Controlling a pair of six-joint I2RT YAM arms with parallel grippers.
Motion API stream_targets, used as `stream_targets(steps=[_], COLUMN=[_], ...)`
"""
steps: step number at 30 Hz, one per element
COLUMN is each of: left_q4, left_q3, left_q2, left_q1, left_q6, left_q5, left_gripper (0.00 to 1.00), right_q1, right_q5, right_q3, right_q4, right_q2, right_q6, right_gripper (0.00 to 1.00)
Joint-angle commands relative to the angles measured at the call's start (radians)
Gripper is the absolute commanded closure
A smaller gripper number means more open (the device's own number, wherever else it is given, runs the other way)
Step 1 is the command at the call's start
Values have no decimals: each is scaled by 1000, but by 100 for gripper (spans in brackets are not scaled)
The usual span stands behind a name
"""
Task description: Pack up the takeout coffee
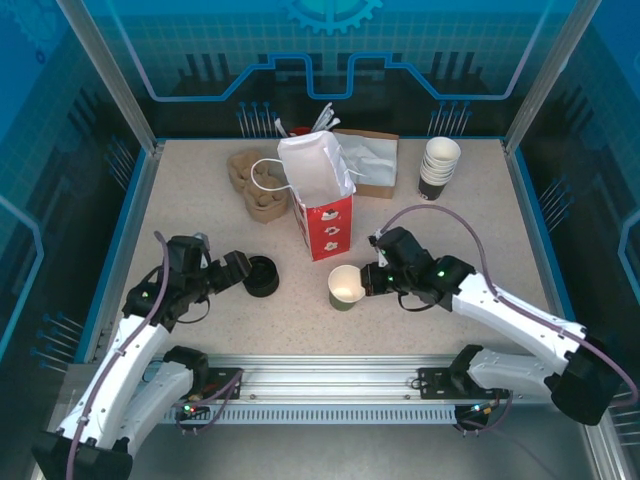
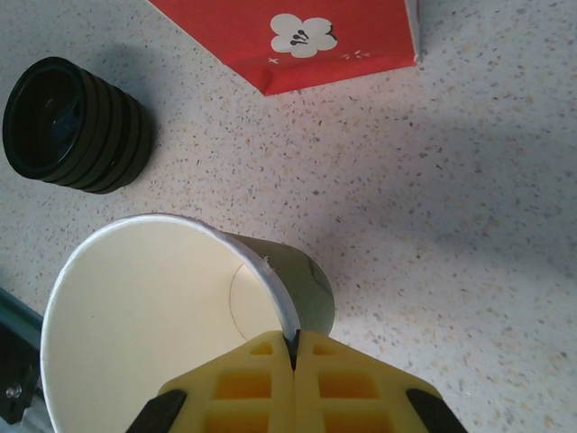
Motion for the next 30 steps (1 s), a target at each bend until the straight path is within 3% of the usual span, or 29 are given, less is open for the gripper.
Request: stream_targets(steps=[1, 11, 30], left_q4=[32, 79, 99], left_q3=[-31, -60, -64], left_q2=[-2, 42, 79], left_q1=[-6, -6, -8], left_q6=[8, 2, -18], left_q5=[-22, -2, 7], left_gripper=[4, 4, 5], right_q1=[37, 103, 126], right_q5=[30, 64, 74], right_q3=[45, 111, 194], right_q4=[70, 98, 129], right_q2=[52, 178, 338], right_q6=[21, 19, 19], right_gripper=[100, 100, 98])
